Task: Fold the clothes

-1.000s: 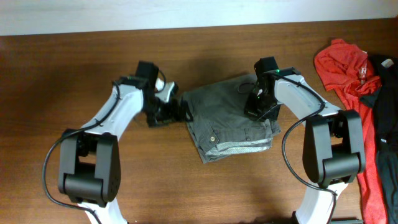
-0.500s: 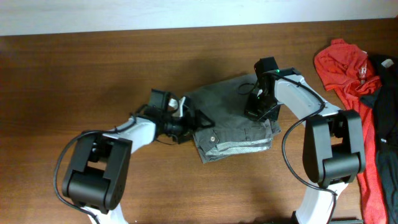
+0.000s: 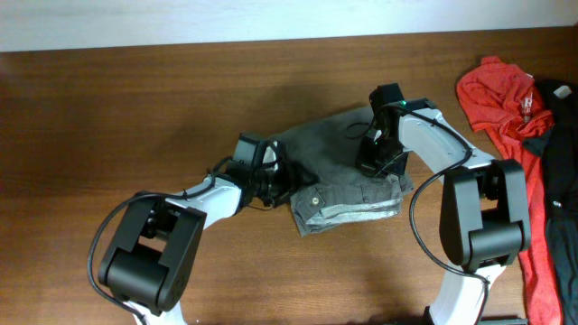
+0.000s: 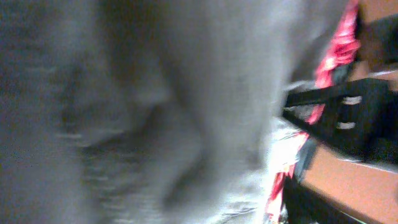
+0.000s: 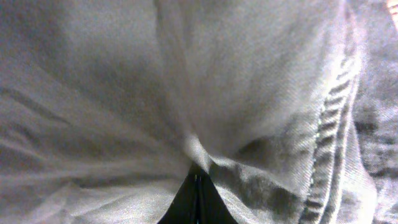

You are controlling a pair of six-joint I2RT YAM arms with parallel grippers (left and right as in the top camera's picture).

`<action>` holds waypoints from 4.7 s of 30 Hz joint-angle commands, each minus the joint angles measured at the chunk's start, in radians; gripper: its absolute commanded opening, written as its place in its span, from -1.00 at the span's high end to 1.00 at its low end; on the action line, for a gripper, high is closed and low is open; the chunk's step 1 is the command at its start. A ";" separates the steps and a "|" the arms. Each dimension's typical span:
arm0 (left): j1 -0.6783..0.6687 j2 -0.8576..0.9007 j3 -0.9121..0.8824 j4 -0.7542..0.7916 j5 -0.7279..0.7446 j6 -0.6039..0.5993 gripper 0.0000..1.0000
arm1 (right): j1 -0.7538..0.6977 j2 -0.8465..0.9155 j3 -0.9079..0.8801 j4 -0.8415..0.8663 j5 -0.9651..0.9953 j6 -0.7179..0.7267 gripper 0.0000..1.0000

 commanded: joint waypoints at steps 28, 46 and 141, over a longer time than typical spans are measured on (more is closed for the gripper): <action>0.076 0.008 -0.021 0.117 0.126 0.332 0.99 | -0.001 -0.164 -0.010 -0.008 0.019 -0.219 0.92; 0.494 -0.279 0.449 0.203 0.291 0.345 1.00 | 0.001 -0.868 -0.010 -0.020 0.019 -0.220 0.92; 0.663 0.098 0.496 -0.120 -0.728 1.189 0.99 | 0.001 -0.766 -0.010 -0.206 -0.017 -0.268 0.91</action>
